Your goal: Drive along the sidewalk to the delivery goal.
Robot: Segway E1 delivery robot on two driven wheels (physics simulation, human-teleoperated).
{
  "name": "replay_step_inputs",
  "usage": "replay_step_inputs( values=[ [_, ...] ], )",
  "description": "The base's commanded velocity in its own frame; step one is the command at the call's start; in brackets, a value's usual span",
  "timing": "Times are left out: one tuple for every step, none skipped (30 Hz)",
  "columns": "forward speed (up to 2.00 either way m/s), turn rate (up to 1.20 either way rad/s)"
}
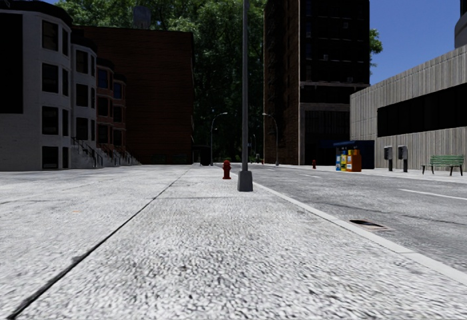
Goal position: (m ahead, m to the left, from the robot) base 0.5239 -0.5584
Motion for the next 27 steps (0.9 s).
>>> replay_step_inputs(
  values=[
    [1.13, -0.27],
    [1.12, -0.28],
    [1.12, -0.28],
    [1.12, -0.28],
    [1.11, -0.28],
    [1.10, -0.28],
    [1.08, -0.28],
    [1.08, -0.28],
    [1.06, -0.28],
    [1.05, -0.28],
    [1.02, -0.28],
    [1.02, -0.28],
    [0.95, -0.22],
    [0.75, 0.00],
    [0.42, 0.00],
    [0.42, 0.00],
    [0.00, 0.00],
    [0.00, 0.00],
    [0.00, 0.00],
    [0.00, 0.00],
    [0.00, 0.00],
    [0.00, 0.00],
    [0.00, 0.00],
    [0.00, 0.00],
    [0.00, 0.00],
    [0.00, 0.00],
    [0.00, 0.00]
  ],
)
